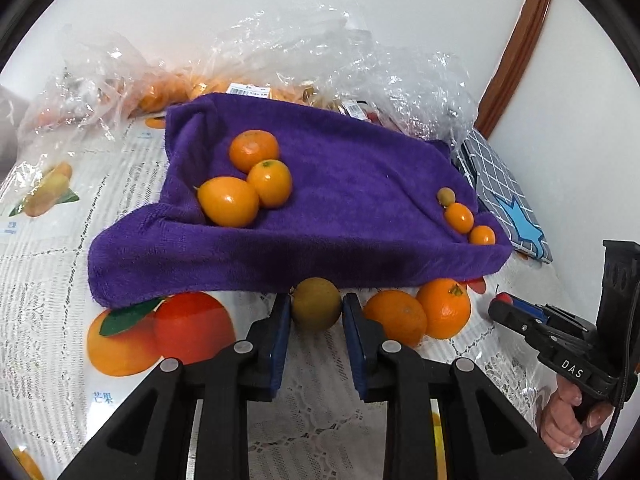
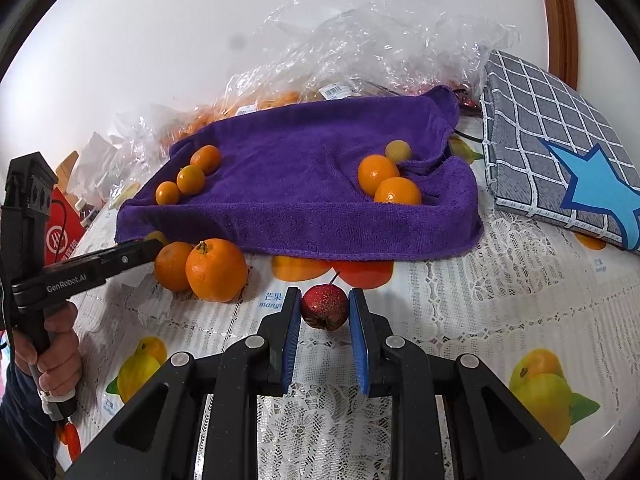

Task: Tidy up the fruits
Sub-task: 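Grasp a small red fruit with the right tool while the left tool grasps a small yellow fruit, then lift both held fruits and carry them over the purple towel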

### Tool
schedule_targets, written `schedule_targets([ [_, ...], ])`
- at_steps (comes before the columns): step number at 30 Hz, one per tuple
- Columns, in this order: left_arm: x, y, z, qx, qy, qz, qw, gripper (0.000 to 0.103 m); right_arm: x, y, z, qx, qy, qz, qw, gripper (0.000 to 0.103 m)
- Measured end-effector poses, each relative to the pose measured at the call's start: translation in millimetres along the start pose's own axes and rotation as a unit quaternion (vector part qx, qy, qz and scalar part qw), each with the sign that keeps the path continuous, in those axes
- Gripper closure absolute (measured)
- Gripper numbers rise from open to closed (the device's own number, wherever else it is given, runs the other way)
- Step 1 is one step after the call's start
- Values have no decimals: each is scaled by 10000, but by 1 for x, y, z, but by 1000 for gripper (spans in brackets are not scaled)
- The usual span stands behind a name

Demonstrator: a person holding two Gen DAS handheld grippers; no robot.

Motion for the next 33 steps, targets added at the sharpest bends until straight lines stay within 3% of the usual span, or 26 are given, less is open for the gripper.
schedule_targets([
  [12, 7, 2, -3, -54, 36, -195, 9998, 78, 3, 1, -2, -133, 80, -83, 9998, 79],
  [33, 42, 24, 8, 161, 98, -1037, 9944, 78, 8, 1, -8, -372, 127, -153, 9991, 79],
])
Point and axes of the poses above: each gripper's, at about its wrist camera, not at the fingertips, and x roughly against the way its jaws point, z to its left, y to its top, the point moved 10 cm from there along -x, roughly the way its jaws point, and after that the axes turned 12 degrees about -y, right-handed, at the moved point
